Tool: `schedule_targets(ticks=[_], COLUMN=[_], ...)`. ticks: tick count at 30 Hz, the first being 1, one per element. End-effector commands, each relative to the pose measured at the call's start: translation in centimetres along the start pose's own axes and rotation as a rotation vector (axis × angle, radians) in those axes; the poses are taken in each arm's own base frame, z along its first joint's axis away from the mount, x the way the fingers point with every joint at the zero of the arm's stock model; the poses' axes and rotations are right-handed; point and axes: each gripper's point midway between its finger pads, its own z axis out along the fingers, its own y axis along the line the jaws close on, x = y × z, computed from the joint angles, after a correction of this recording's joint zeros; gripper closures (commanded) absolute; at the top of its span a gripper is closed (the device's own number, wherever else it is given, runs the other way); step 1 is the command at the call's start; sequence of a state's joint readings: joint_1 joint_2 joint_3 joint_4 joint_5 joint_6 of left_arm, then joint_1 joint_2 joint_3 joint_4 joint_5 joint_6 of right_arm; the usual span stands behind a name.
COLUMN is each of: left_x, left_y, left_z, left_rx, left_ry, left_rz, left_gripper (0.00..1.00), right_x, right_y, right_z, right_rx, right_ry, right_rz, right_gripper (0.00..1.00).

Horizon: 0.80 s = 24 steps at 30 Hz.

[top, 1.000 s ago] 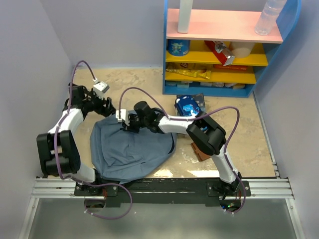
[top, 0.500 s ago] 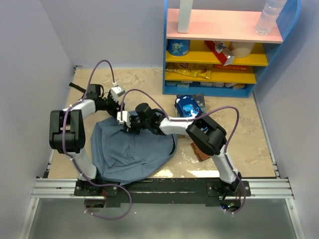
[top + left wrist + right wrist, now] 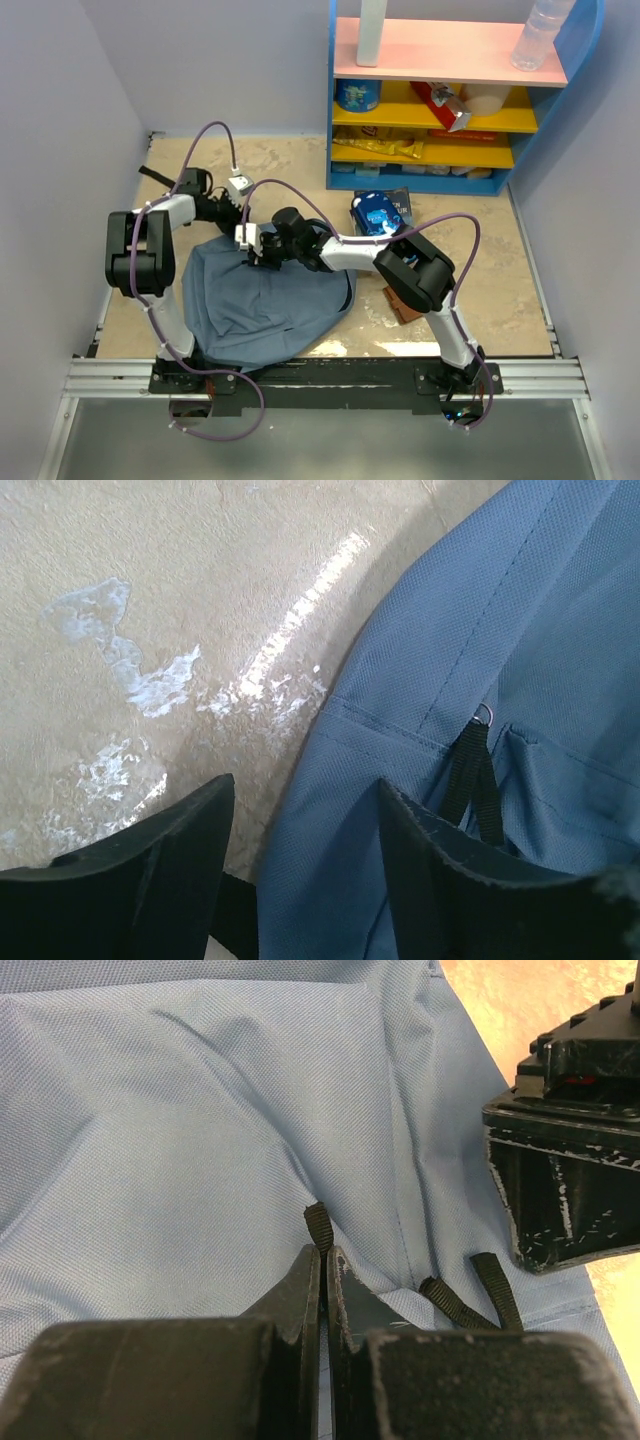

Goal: Pack the student bag
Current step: Unzip the student bag at the center of the board.

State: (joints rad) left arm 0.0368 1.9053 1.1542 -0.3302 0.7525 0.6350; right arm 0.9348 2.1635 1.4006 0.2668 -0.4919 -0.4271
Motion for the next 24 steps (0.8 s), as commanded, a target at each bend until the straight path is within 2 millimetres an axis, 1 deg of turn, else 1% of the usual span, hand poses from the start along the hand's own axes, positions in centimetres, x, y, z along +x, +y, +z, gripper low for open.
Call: schedule_targets(ticks=[1, 2, 4, 5, 6, 11, 12, 17, 18, 19, 20, 21, 22, 23, 24], left_x=[-0.5, -0.4, -0.4, -0.4, -0.5, -1.1, -1.7, -2.8, -2.4, -3.3, -3.2, -2.2, -2.1, -2.1, -1.4], left_y=[0.1, 0.1, 0.2, 0.2, 0.3, 0.4, 0.7, 0.7, 0.3, 0.5, 0.5, -0.1, -0.2, 0.5, -0.1], left_z=[0.5, 0.5, 0.5, 0.5, 0.4, -0.3, -0.7, -1.5, -1.6, -2.1, -2.3, -2.3, -2.5, -2.8, -3.1], left_rx=[0.029, 0.031, 0.025, 0.021, 0.017, -0.022, -0.045, -0.058, -0.033, -0.017, 0.0, 0.043, 0.067, 0.073, 0.108], left_ry=[0.004, 0.006, 0.01, 0.012, 0.01, 0.003, -0.011, -0.029, -0.012, -0.026, -0.014, 0.021, 0.021, 0.021, 0.042], left_rz=[0.031, 0.029, 0.024, 0.019, 0.016, 0.014, 0.018, 0.022, 0.026, 0.043, 0.045, 0.024, 0.019, 0.011, 0.002], left_gripper=[0.44, 0.57, 0.73, 0.92, 0.99, 1.0, 1.0, 1.0, 1.0, 1.0, 0.74, 0.55, 0.44, 0.27, 0.19], right_x=[-3.9, -3.8, -3.9, -3.9, -3.9, -4.0, -4.0, -4.1, -4.1, -4.1, -4.1, -3.9, -4.0, -4.4, -4.0], right_y=[-0.1, -0.2, -0.3, -0.4, -0.4, -0.5, -0.6, -0.4, -0.4, -0.5, -0.5, -0.4, -0.5, -0.6, -0.4], right_z=[-1.2, -1.2, -1.2, -1.2, -1.2, -1.4, -1.5, -1.7, -1.8, -1.8, -2.0, -2.0, -2.2, -2.4, -2.6], right_rx=[-0.005, -0.003, 0.002, 0.007, 0.009, 0.029, 0.037, 0.052, 0.053, 0.057, 0.058, 0.059, 0.067, 0.076, 0.077], right_ry=[-0.076, -0.073, -0.074, -0.073, -0.074, -0.081, -0.079, -0.08, -0.08, -0.078, -0.076, -0.071, -0.072, -0.086, -0.08], right_rz=[-0.04, -0.039, -0.041, -0.041, -0.043, -0.047, -0.048, -0.054, -0.055, -0.056, -0.057, -0.056, -0.058, -0.068, -0.066], right_gripper=[1.0, 1.0, 1.0, 1.0, 1.0, 1.0, 1.0, 1.0, 1.0, 1.0, 1.0, 1.0, 1.0, 1.0, 1.0])
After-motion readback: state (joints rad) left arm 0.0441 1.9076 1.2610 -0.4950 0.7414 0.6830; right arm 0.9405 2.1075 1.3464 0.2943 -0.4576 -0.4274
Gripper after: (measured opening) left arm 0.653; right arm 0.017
